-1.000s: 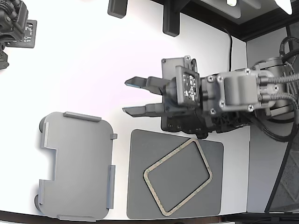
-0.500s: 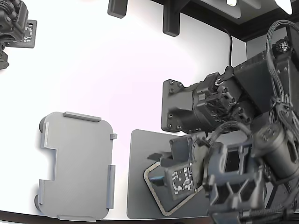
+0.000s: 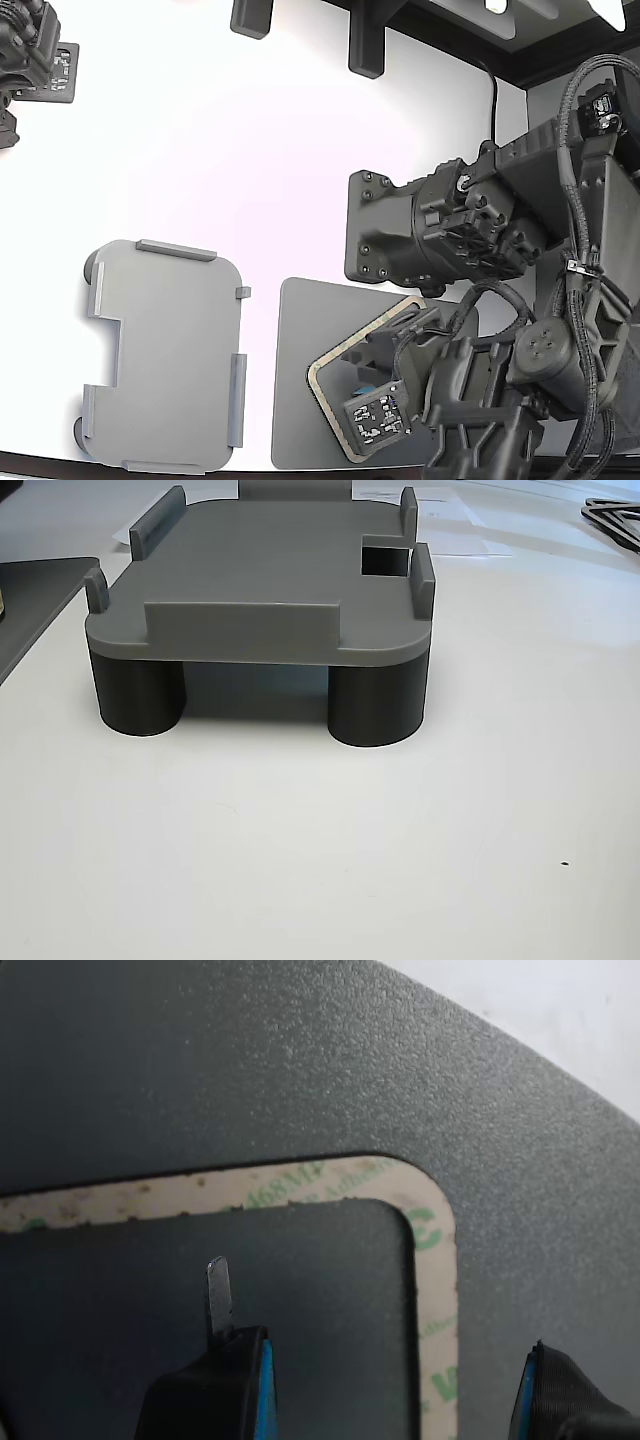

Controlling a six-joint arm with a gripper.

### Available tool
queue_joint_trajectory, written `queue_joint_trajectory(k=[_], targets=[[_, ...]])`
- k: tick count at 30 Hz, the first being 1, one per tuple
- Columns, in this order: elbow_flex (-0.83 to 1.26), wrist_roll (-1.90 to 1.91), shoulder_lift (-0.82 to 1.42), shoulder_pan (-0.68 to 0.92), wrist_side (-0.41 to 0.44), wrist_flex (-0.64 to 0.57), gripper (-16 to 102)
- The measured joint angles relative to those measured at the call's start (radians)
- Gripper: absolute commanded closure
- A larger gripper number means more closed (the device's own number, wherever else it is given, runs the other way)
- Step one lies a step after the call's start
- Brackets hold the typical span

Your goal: Move top rectangular frame to the holder.

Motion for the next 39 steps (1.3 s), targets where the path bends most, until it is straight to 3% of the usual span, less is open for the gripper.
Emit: queue_joint_trajectory(k=[9,13,18,23,30,39], targets=[[0.104,-0.040,0.044,0.000,-0.034,-0.011,-14],[0.117,-0.049,0.043,0.000,-0.035,-0.020,-9],[0.138,-0.058,0.041,0.000,-0.021,-0.029,-13],[0.187,-0.063,0.040,0.000,-0.017,-0.075,-7],[0.212,-0.066,0.035,0.002,-0.020,-0.107,12],[0.212,-0.069,0.025,0.002,-0.014,-0.109,17]])
